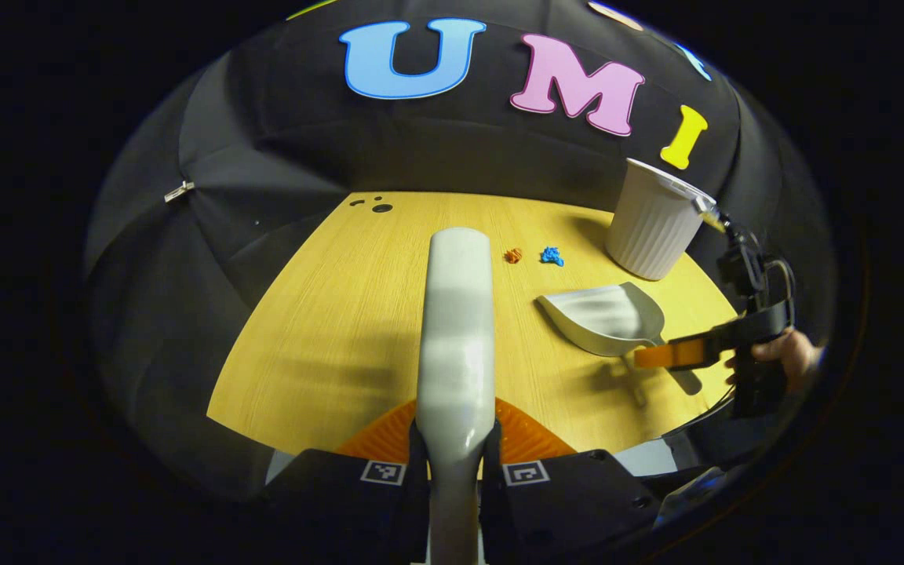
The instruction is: Pick up the small broom and dustpan from the desktop, sweep the trash into the dustpan with the broom, and then empty the trash into the garbage bin.
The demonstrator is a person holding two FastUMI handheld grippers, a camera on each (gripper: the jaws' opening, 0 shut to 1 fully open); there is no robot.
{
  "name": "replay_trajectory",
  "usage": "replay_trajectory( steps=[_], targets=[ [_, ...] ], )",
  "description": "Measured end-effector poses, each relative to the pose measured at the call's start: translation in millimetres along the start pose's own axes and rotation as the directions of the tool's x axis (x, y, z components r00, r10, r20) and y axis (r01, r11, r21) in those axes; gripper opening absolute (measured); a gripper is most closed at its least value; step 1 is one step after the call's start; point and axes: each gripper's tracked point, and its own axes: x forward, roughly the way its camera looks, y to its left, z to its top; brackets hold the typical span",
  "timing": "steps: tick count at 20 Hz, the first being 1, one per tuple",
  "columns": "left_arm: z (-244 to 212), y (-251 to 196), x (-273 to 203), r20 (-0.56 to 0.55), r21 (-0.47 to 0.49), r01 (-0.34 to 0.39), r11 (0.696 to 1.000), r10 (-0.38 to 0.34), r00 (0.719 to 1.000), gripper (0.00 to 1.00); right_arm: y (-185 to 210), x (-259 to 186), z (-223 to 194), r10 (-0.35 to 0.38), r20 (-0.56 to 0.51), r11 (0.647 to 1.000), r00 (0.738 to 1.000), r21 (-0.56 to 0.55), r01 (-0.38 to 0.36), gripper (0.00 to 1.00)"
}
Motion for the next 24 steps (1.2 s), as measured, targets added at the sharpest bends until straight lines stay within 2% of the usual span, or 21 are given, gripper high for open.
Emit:
replay_trajectory(
  steps=[1,2,3,5,7,9,10,11,12,16,18,19,21,22,23,24],
  targets=[
    [3.9,-1.5,1.0,-0.002,-0.01,0.003,1.0,-0.003,1.0,0.29,0.0,8.7,-3.4,-0.008,-0.012,1.0,1.0,-0.003,0.008,0.99],
    [5.5,-0.4,4.8,-0.014,-0.01,0.002,1.0,-0.002,1.0,0.33,4.2,11.6,-6.6,-0.003,-0.024,1.0,1.0,0.001,0.003,0.99],
    [8.3,2.0,8.9,-0.025,-0.001,-0.004,1.0,0.004,1.0,0.29,6.2,15.9,-8.0,0.003,-0.038,1.0,0.999,-0.003,-0.003,0.99],
    [14.6,6.2,19.8,-0.038,0.005,-0.022,1.0,0.023,0.999,0.31,4.5,21.5,-4.6,-0.012,-0.041,0.999,0.999,-0.043,0.01,0.99],
    [21.6,0.9,29.4,-0.052,-0.03,-0.01,1.0,0.008,0.999,0.31,6.2,24.5,1.7,-0.006,-0.039,0.998,0.999,-0.07,0.003,0.96],
    [22.8,-3.4,39.5,-0.077,-0.054,0.001,0.999,-0.006,0.997,0.31,8.3,26.4,2.9,0.007,-0.041,0.996,0.999,-0.086,-0.011,0.84],
    [22.4,-3.2,46.4,-0.091,-0.054,0.001,0.999,-0.006,0.996,0.31,9.4,26.0,1.3,0.009,-0.05,0.996,0.999,-0.089,-0.013,0.69],
    [22.6,-4.3,49.9,-0.1,-0.051,-0.001,0.999,-0.004,0.995,0.31,9.1,25.7,1.9,0.007,-0.053,0.996,0.999,-0.089,-0.011,0.69],
    [24.1,-4.8,54.7,-0.107,-0.049,-0.001,0.999,-0.005,0.994,0.3,7.9,29.0,0.0,0.01,-0.061,0.996,0.998,-0.086,-0.016,0.49],
    [18.7,-11.9,70.9,-0.152,-0.056,0.006,0.998,-0.014,0.988,0.31,8.9,25.3,-1.0,0.046,-0.084,0.986,0.995,-0.158,-0.059,0.35],
    [18.1,-14.2,83.2,-0.171,-0.066,0.011,0.998,-0.022,0.985,0.31,9.1,24.3,-1.0,0.071,-0.082,0.979,0.994,-0.185,-0.085,0.42],
    [22.0,-14.7,89.9,-0.178,-0.066,0.017,0.998,-0.028,0.984,0.31,9.6,25.1,-0.6,0.082,-0.079,0.974,0.994,-0.204,-0.096,0.38],
    [32.6,-12.1,105.3,-0.187,-0.044,0.014,0.999,-0.022,0.982,0.31,10.0,26.6,-1.0,0.1,-0.088,0.963,0.991,-0.243,-0.118,0.38],
    [40.4,-11.3,114.4,-0.191,-0.026,0.018,0.999,-0.023,0.981,0.31,9.5,24.9,-1.7,0.106,-0.094,0.961,0.99,-0.246,-0.126,0.34],
    [48.2,-11.4,123.0,-0.199,0.0,0.033,0.999,-0.032,0.98,0.3,7.5,24.6,-0.6,0.102,-0.094,0.961,0.99,-0.246,-0.123,0.38],
    [54.1,-8.6,132.1,-0.208,0.031,0.04,0.999,-0.032,0.978,0.3,5.6,24.4,-0.4,0.104,-0.098,0.959,0.99,-0.252,-0.126,0.37]
  ],
)
